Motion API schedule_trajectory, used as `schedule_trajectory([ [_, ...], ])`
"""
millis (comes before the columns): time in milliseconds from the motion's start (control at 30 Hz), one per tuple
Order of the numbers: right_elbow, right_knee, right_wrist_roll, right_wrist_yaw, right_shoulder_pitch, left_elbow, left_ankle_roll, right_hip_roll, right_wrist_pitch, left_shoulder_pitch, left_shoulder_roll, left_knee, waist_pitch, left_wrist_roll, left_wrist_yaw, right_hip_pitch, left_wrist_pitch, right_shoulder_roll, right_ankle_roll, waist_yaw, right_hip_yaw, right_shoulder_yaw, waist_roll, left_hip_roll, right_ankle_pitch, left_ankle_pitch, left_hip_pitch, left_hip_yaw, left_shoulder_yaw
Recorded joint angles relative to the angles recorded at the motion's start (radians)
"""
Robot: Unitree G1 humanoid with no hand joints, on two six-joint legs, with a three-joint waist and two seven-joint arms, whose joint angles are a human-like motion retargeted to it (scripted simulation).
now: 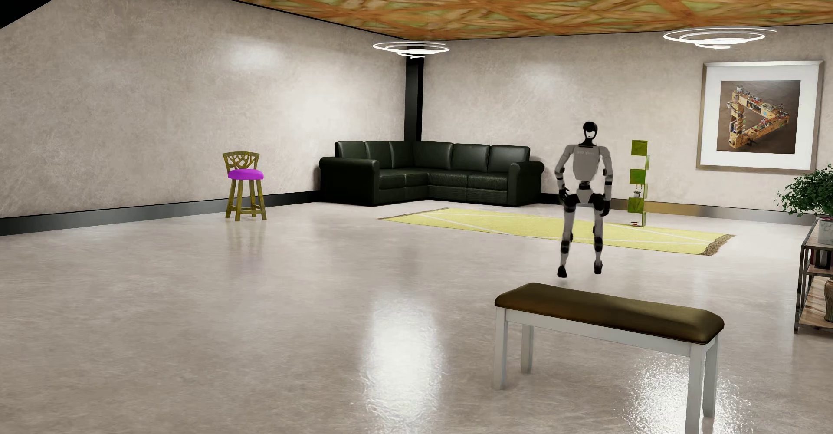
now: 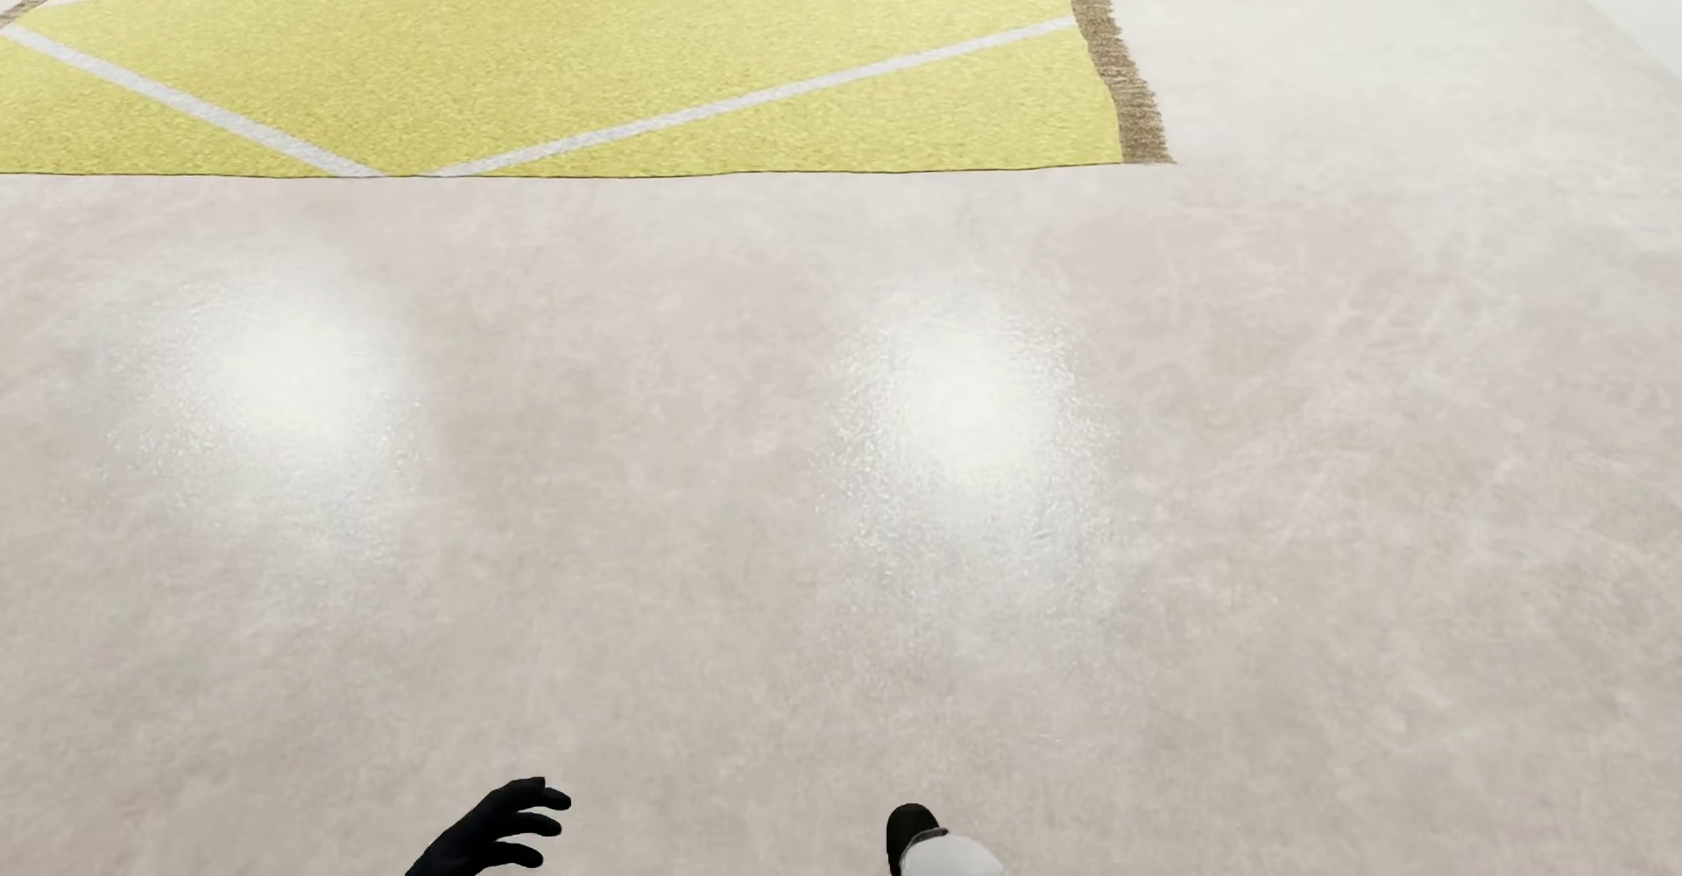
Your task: Go to dark yellow shelves
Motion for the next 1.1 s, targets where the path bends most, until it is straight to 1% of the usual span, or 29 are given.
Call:
schedule_trajectory([
  [33, 0.026, -0.001, 0.0, 0.0, 0.02, -0.015, 0.0, 0.002, 0.0, -0.005, -0.007, 0.012, 0.013, 0.0, 0.0, -0.027, 0.0, -0.002, 0.0, -0.025, 0.0, 0.024, 0.011, 0.023, 0.098, 0.028, 0.062, 0.0, 0.033],
  [67, 0.038, 0.045, 0.0, 0.0, 0.036, -0.01, 0.0, 0.02, 0.0, 0.005, -0.017, 0.066, 0.004, 0.0, 0.0, -0.061, 0.0, -0.004, 0.0, -0.045, 0.0, 0.026, 0.024, 0.053, 0.328, 0.12, 0.078, 0.0, 0.057],
  [100, 0.064, 0.093, 0.0, 0.0, 0.051, 0.011, 0.0, 0.058, 0.0, 0.027, -0.028, 0.161, -0.03, 0.0, 0.0, -0.087, 0.0, 0.007, 0.0, -0.037, 0.0, 0.007, 0.047, 0.083, 0.566, 0.269, 0.049, 0.0, 0.071],
  [133, 0.079, 0.172, 0.0, 0.0, 0.056, 0.057, 0.0, 0.12, 0.0, 0.05, -0.044, 0.32, -0.034, 0.0, 0.0, -0.072, 0.0, 0.009, 0.0, -0.002, 0.0, 0.02, 0.084, 0.122, 0.653, 0.447, 0.011, 0.0, 0.06],
  [167, 0.076, 0.23, 0.0, 0.0, 0.041, 0.127, 0.0, 0.168, 0.0, 0.065, -0.059, 0.501, -0.014, 0.0, 0.0, -0.015, 0.0, 0.002, 0.0, 0.043, 0.0, 0.031, 0.105, 0.13, 0.633, 0.544, -0.046, 0.0, 0.027],
  [200, 0.059, 0.224, 0.0, 0.0, 0.0, 0.196, 0.0, 0.2, 0.0, 0.065, -0.067, 0.699, 0.005, 0.0, 0.0, 0.072, 0.0, -0.002, 0.0, 0.077, 0.0, 0.062, 0.108, 0.129, 0.585, 0.458, -0.152, 0.0, -0.015],
  [233, 0.023, 0.185, 0.0, 0.0, -0.044, 0.263, 0.0, 0.225, 0.0, 0.071, -0.067, 0.831, 0.019, 0.0, 0.0, 0.183, 0.0, -0.002, 0.0, 0.118, 0.0, 0.046, 0.101, 0.123, 0.524, 0.31, -0.257, 0.0, -0.069],
  [267, -0.023, 0.134, 0.0, 0.0, -0.089, 0.319, 0.0, 0.226, 0.0, 0.087, -0.062, 0.891, 0.021, 0.0, 0.0, 0.293, 0.0, 0.001, 0.0, 0.172, 0.0, 0.021, 0.079, 0.101, 0.455, 0.203, -0.367, 0.0, -0.106],
  [333, -0.179, 0.034, 0.0, 0.0, -0.154, 0.368, 0.0, 0.182, 0.0, 0.166, -0.045, 0.755, 0.021, 0.0, 0.0, 0.506, 0.0, -0.008, 0.0, 0.307, 0.0, -0.083, 0.029, 0.06, 0.303, 0.129, -0.514, 0.0, -0.14],
  [367, -0.266, -0.005, 0.0, 0.0, -0.191, 0.389, 0.0, 0.153, 0.0, 0.2, -0.037, 0.596, 0.018, 0.0, 0.0, 0.59, 0.0, -0.017, 0.0, 0.361, 0.0, -0.135, 0.01, 0.052, 0.239, 0.136, -0.57, 0.0, -0.153],
  [433, -0.386, -0.054, 0.0, 0.0, -0.277, 0.432, 0.0, 0.116, 0.0, 0.256, -0.026, 0.191, 0.0, 0.0, 0.0, 0.722, 0.0, -0.023, 0.0, 0.445, 0.0, -0.239, -0.003, 0.07, 0.13, 0.151, -0.624, 0.0, -0.159],
  [467, -0.451, -0.057, 0.0, 0.0, -0.313, 0.45, 0.0, 0.112, 0.0, 0.272, -0.025, 0.011, -0.018, 0.0, 0.0, 0.757, 0.0, -0.032, 0.0, 0.467, 0.0, -0.289, 0.003, 0.077, 0.094, 0.217, -0.645, 0.0, -0.16],
  [500, -0.499, -0.053, 0.0, 0.0, -0.343, 0.469, 0.0, 0.091, 0.0, 0.282, -0.029, -0.347, -0.041, 0.0, 0.0, 0.781, 0.0, -0.041, 0.0, 0.485, 0.0, -0.335, 0.0, 0.087, 0.07, 0.407, -0.682, 0.0, -0.154],
  [533, -0.53, -0.032, 0.0, 0.0, -0.362, 0.488, 0.0, 0.066, 0.0, 0.292, -0.032, -0.389, -0.05, 0.0, 0.0, 0.81, 0.0, -0.048, 0.0, 0.502, 0.0, -0.366, -0.003, 0.086, 0.077, 0.422, -0.718, 0.0, -0.151],
  [567, -0.557, 0.004, 0.0, 0.0, -0.356, 0.512, 0.0, 0.033, 0.0, 0.295, -0.035, -0.021, -0.043, 0.0, 0.0, 0.856, 0.0, -0.053, 0.0, 0.518, 0.0, -0.39, -0.008, 0.07, 0.114, 0.192, -0.748, 0.0, -0.154],
  [600, -0.55, 0.077, 0.0, 0.0, -0.335, 0.536, 0.0, 0.006, 0.0, 0.292, -0.036, 0.078, -0.055, 0.0, 0.0, 0.864, 0.0, -0.045, 0.0, 0.525, 0.0, -0.409, -0.02, 0.044, 0.197, 0.134, -0.783, 0.0, -0.155],
  [633, -0.519, 0.211, 0.0, 0.0, -0.306, 0.567, 0.0, -0.02, 0.0, 0.284, -0.036, 0.185, -0.085, 0.0, 0.0, 0.819, 0.0, -0.029, 0.0, 0.52, 0.0, -0.417, -0.037, 0.028, 0.316, 0.221, -0.825, 0.0, -0.179],
  [667, -0.443, 0.373, 0.0, 0.0, -0.276, 0.595, 0.0, -0.072, 0.0, 0.273, -0.036, 0.284, -0.057, 0.0, 0.0, 0.807, 0.0, -0.007, 0.0, 0.498, 0.0, -0.394, -0.07, -0.026, 0.455, 0.211, -0.767, 0.0, -0.197],
  [700, -0.369, 0.608, 0.0, 0.0, -0.266, 0.577, 0.0, -0.052, 0.0, 0.243, -0.042, 0.322, -0.044, 0.0, 0.0, 0.699, 0.0, -0.006, 0.0, 0.465, 0.0, -0.343, -0.063, -0.05, 0.574, 0.151, -0.73, 0.0, -0.161],
  [733, -0.272, 0.809, 0.0, 0.0, -0.269, 0.533, 0.0, -0.053, 0.0, 0.218, -0.048, 0.305, -0.025, 0.0, 0.0, 0.598, 0.0, 0.002, 0.0, 0.43, 0.0, -0.268, -0.066, -0.088, 0.573, 0.122, -0.649, 0.0, -0.163],
  [767, -0.188, 0.918, 0.0, 0.0, -0.249, 0.459, 0.0, -0.02, 0.0, 0.202, -0.06, 0.249, -0.01, 0.0, 0.0, 0.51, 0.0, 0.025, 0.0, 0.363, 0.0, -0.274, -0.041, -0.102, 0.518, 0.131, -0.546, 0.0, -0.129],
  [833, -0.077, 0.823, 0.0, 0.0, -0.166, 0.283, 0.0, 0.043, 0.0, 0.158, -0.07, 0.146, 0.009, 0.0, 0.0, 0.36, 0.0, 0.034, 0.0, 0.243, 0.0, -0.205, 0.002, -0.105, 0.541, 0.161, -0.365, 0.0, -0.056],
  [900, -0.032, 0.441, 0.0, 0.0, -0.055, 0.086, 0.0, 0.087, 0.0, 0.125, -0.066, 0.063, 0.002, 0.0, 0.0, 0.244, 0.0, 0.029, 0.0, 0.17, 0.0, -0.149, 0.033, -0.089, 0.682, 0.182, -0.222, 0.0, -0.007],
  [933, -0.027, 0.243, 0.0, 0.0, -0.009, 0.004, 0.0, 0.09, 0.0, 0.104, -0.059, 0.032, -0.004, 0.0, 0.0, 0.202, 0.0, 0.026, 0.0, 0.133, 0.0, -0.114, 0.036, -0.081, 0.673, 0.177, -0.162, 0.0, 0.019],
  [967, -0.029, 0.06, 0.0, 0.0, 0.031, -0.064, 0.0, 0.082, 0.0, 0.078, -0.046, 0.003, -0.012, 0.0, 0.0, 0.175, 0.0, 0.025, 0.0, 0.106, 0.0, -0.089, 0.03, -0.078, 0.509, 0.146, -0.109, 0.0, 0.044],
  [1000, -0.025, -0.044, 0.0, 0.0, 0.061, -0.109, 0.0, 0.06, 0.0, 0.055, -0.034, -0.004, -0.025, 0.0, 0.0, 0.14, 0.0, 0.027, 0.0, 0.074, 0.0, -0.067, 0.017, -0.073, 0.211, 0.108, -0.069, 0.0, 0.072],
  [1033, -0.031, -0.019, 0.0, 0.0, 0.085, -0.142, 0.0, 0.04, 0.0, 0.031, -0.02, 0.001, -0.042, 0.0, 0.0, 0.103, 0.0, 0.031, 0.0, 0.053, 0.0, -0.051, 0.006, -0.061, 0.106, 0.064, -0.039, 0.0, 0.098],
  [1067, 0.019, -0.015, 0.0, 0.0, 0.068, -0.136, 0.0, 0.031, 0.0, 0.011, -0.01, 0.012, -0.038, 0.0, 0.0, 0.079, 0.0, 0.036, 0.0, 0.021, 0.0, 0.047, -0.011, -0.051, 0.094, 0.035, 0.001, 0.0, 0.113],
  [1100, 0.023, -0.004, 0.0, 0.0, 0.062, -0.12, 0.0, 0.047, 0.0, 0.013, -0.018, 0.03, -0.027, 0.0, 0.0, 0.055, 0.0, 0.035, 0.0, -0.005, 0.0, 0.071, -0.008, -0.036, 0.097, 0.045, 0.049, 0.0, 0.14],
])
